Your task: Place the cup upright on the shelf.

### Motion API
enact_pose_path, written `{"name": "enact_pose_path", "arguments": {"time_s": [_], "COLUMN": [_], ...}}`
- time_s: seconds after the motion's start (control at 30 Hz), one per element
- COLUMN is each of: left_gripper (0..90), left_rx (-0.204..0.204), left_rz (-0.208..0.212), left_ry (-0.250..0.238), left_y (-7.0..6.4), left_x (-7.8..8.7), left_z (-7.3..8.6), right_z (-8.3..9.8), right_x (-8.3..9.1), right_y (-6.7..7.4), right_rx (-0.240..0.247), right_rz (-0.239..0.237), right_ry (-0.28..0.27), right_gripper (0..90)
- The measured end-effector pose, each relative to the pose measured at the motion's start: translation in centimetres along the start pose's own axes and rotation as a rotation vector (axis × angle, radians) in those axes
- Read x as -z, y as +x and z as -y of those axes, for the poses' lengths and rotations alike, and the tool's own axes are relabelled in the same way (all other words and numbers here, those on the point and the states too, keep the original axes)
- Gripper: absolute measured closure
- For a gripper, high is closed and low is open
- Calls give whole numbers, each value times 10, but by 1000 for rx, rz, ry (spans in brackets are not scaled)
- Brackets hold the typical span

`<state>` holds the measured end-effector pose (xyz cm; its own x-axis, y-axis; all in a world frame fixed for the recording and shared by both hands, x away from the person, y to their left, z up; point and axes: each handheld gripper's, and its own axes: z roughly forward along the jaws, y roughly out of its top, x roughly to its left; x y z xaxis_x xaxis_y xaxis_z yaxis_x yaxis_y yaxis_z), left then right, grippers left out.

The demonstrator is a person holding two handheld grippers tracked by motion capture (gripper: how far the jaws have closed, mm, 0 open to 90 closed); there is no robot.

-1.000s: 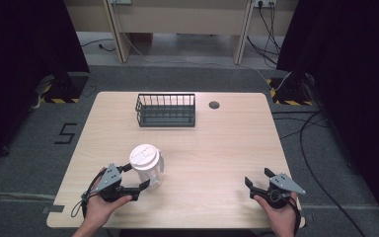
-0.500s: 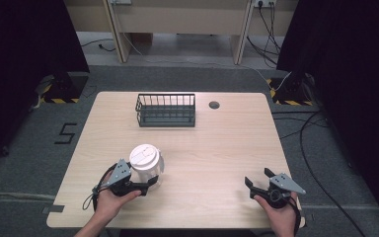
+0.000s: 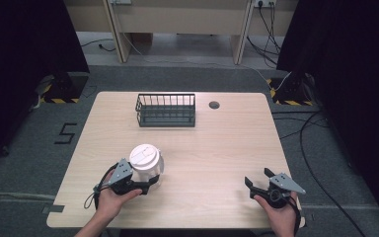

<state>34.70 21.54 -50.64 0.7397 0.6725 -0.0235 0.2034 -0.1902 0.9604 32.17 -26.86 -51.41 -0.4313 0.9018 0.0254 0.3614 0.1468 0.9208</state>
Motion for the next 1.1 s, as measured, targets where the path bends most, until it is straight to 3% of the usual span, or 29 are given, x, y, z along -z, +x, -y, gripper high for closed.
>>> {"name": "enact_pose_path", "arguments": {"time_s": [0.3,1.1], "left_gripper": [173,173], "left_rx": [-2,-24], "left_rz": [-22,-32], "left_ry": [-27,-49], "left_y": [2,8], "left_x": [3,-4], "left_z": [-10,-34], "right_z": [0,0], "right_x": [0,0], "right_y": [0,0], "right_rx": [-1,-2], "right_rz": [-1,0], "right_ry": [0,0], "right_gripper": [160,161]}}
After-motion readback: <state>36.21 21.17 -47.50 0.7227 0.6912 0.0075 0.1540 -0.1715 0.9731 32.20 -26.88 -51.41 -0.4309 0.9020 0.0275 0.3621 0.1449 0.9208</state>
